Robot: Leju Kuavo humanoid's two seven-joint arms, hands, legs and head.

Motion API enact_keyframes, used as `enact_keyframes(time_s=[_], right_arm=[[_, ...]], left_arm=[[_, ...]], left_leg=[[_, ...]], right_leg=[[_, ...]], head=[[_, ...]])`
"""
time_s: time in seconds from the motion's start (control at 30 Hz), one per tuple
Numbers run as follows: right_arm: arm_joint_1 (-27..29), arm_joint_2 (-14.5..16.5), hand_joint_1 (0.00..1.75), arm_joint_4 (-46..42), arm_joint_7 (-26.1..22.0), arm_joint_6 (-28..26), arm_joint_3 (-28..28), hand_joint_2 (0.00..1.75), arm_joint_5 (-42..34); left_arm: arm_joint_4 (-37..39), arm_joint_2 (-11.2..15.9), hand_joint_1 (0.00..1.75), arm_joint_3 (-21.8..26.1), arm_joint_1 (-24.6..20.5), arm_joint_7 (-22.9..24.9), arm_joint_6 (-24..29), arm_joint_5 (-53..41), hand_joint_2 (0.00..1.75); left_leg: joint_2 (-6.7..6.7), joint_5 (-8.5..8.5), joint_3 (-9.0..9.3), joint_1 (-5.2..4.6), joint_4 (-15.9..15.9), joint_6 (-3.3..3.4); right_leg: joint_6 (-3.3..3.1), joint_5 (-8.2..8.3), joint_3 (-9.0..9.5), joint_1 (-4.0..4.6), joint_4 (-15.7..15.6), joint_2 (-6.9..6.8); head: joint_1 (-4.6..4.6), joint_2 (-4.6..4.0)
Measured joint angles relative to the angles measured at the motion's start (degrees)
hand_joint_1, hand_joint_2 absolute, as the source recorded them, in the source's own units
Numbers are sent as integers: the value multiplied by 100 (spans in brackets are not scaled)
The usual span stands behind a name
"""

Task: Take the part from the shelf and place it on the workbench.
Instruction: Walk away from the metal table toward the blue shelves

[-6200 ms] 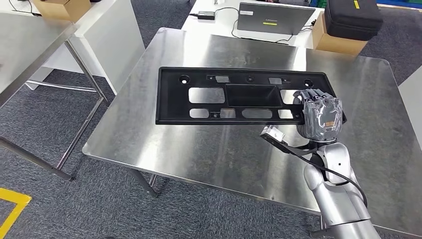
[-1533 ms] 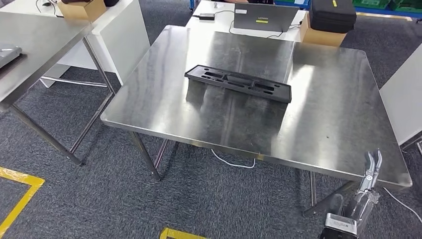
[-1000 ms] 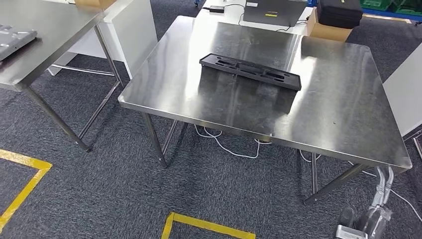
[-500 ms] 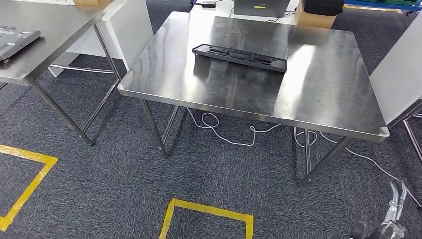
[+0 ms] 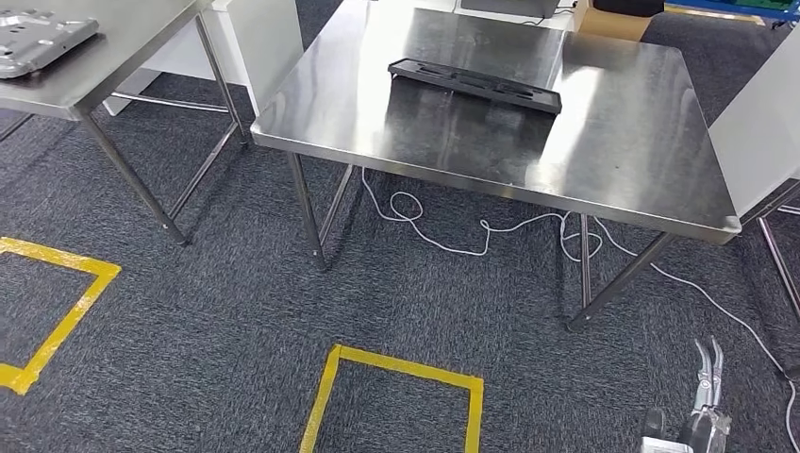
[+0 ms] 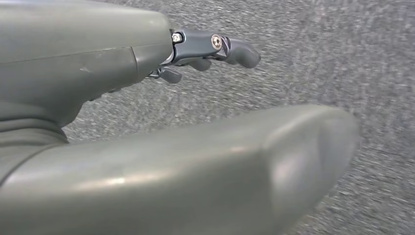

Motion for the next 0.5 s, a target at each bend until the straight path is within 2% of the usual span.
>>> enact_keyframes(time_s=[0.03,0.07,0.1,0.13,0.17,0.2,0.23,0.27,0.3,0.33,0.37,0.4,0.43,0.47,0.5], right_arm=[[-12,1,0,49,5,14,-26,0,6],[-28,1,0,95,12,24,-46,0,10],[-51,1,0,153,38,45,-66,0,21],[-84,1,0,229,85,76,-91,0,43],[-134,-3,0,337,156,114,-123,0,78],[-203,-13,0,478,244,156,-164,0,119],[-300,-31,0,650,326,188,-213,0,155],[-417,-56,0,850,399,210,-271,0,180],[-533,-84,0,1066,450,225,-332,0,194],[-638,-112,0,1278,488,231,-397,0,204],[-717,-137,0,1479,527,232,-459,0,219],[-783,-158,0,1677,572,233,-524,0,234],[-848,-177,0,1860,621,234,-589,0,247],[-918,-193,0,2083,663,240,-670,0,257],[-989,-206,0,2316,688,247,-758,0,261]], left_arm=[[5,0,0,4,0,-3,0,-10,0],[10,0,0,6,0,-4,-1,-19,0],[16,0,0,8,1,-4,-1,-27,0],[23,0,0,11,1,-4,-1,-43,0],[31,0,0,14,0,-4,-2,-59,0],[41,0,0,19,-1,-4,-5,-79,0],[52,-2,0,22,-2,-3,-10,-105,0],[64,-4,0,25,-5,-2,-16,-132,0],[74,-5,0,26,-8,-1,-21,-159,0],[84,-7,0,26,-12,0,-24,-184,0],[93,-7,0,26,-15,1,-26,-204,0],[102,-3,0,26,-14,0,-27,-227,0],[114,1,0,26,-11,-2,-29,-253,0],[127,5,0,25,-9,-6,-32,-286,0],[141,9,0,25,-12,-14,-34,-320,0]], left_leg=[[4,65,-88,-28,1,55],[10,131,-170,-54,3,88],[16,198,-252,-75,5,101],[21,264,-329,-94,7,104],[25,331,-400,-106,9,100],[27,399,-464,-117,10,91],[30,463,-519,-126,12,73],[35,532,-566,-134,15,49],[40,603,-604,-140,6,21],[46,671,-630,-140,-7,-5],[49,738,-646,-138,-25,-31],[43,771,-668,-125,-38,-55],[33,708,-702,-116,0,-77],[23,544,-751,-108,120,-100],[13,292,-822,-99,354,-122]], right_leg=[[-45,-249,-115,-1,347,10],[-63,-432,-196,-2,701,17],[-48,-504,-211,-2,960,23],[-6,-460,-148,0,1052,28],[45,-328,16,3,933,32],[84,-175,270,7,627,35],[90,-84,570,17,193,41],[64,-60,855,43,-270,47],[26,-83,1033,69,-607,53],[-13,-115,1116,95,-814,58],[-47,-105,1112,111,-894,58],[-84,-55,1067,73,-895,51],[-137,6,1036,44,-903,42],[-195,67,992,16,-906,31],[-245,126,946,-8,-901,17]], head=[[4,0],[6,0],[7,0],[8,0],[8,0],[8,0],[7,0],[5,0],[4,0],[3,0],[3,0],[4,0],[3,0],[-8,0],[-15,0]])
